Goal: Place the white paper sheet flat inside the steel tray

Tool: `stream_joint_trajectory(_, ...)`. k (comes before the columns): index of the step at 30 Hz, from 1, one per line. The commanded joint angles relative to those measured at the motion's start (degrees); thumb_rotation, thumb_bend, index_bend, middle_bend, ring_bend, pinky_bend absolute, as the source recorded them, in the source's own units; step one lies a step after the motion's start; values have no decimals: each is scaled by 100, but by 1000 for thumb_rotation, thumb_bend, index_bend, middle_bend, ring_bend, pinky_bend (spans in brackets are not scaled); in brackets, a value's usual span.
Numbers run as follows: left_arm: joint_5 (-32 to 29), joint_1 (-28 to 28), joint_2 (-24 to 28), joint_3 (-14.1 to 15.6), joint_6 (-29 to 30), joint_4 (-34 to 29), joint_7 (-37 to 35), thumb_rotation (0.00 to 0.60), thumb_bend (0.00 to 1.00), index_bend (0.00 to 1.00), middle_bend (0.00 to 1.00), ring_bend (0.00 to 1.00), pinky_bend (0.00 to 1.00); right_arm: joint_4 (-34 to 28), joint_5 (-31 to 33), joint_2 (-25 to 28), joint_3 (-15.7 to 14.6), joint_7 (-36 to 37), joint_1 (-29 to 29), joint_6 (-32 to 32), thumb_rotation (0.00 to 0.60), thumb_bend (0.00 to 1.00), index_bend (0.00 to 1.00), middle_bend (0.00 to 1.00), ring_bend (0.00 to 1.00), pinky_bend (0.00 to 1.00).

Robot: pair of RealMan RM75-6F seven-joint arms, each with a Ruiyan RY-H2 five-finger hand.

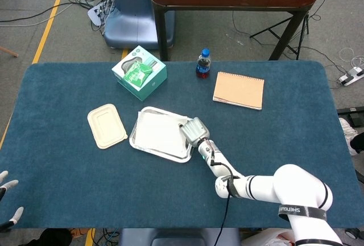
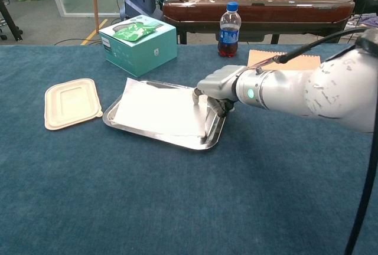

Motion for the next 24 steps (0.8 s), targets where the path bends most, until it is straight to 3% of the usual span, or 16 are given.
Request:
stream_joint_trajectory(1,5,-11,-6,1,-14,6,-2,600,242,249,91,96,0,-228,-45,111,-47,23,-85,81,600,1000,192,872,845,904)
stream_joint_trajectory(24,33,-74,6,6,-62,-18,29,600,242,249,91,97,0,-1030,-461,457,-51,395,-454,377,600,1000,175,873,847,904)
